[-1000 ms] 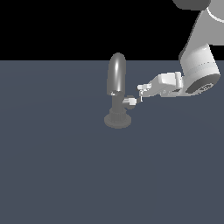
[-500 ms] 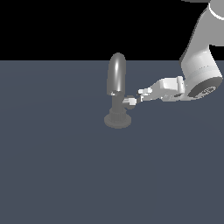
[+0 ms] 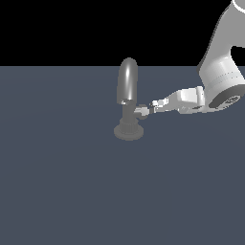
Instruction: Turn on the faucet by rotating a designated handle.
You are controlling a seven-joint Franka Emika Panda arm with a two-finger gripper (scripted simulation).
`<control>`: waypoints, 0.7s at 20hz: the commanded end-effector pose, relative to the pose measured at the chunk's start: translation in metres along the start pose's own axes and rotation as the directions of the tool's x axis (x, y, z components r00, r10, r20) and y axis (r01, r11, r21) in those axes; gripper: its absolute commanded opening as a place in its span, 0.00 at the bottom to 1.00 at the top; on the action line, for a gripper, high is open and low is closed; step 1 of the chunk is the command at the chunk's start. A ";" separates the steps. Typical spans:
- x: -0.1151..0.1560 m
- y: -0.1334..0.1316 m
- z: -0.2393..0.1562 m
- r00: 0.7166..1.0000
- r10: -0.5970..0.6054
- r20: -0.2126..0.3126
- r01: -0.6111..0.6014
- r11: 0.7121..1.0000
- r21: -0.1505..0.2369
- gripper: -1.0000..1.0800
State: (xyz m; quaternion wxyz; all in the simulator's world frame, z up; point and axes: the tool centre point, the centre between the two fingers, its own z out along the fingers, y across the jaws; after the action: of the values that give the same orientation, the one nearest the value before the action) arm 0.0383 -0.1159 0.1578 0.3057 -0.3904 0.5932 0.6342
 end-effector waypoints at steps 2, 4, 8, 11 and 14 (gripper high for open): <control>0.014 -0.005 0.000 1.000 0.005 0.001 -0.005 1.000 -0.001 0.00; 0.027 -0.010 0.000 1.000 0.011 0.003 -0.011 1.000 -0.001 0.00; 0.053 -0.018 0.000 1.000 0.021 0.005 -0.021 1.000 -0.003 0.00; 0.071 -0.025 0.001 1.000 0.028 0.007 -0.028 1.000 -0.004 0.00; 0.025 -0.018 0.000 0.999 -0.047 -0.008 0.047 0.999 -0.011 0.00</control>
State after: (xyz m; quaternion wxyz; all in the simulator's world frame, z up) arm 0.0403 -0.1159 0.1274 0.3161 -0.4082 0.5812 0.6291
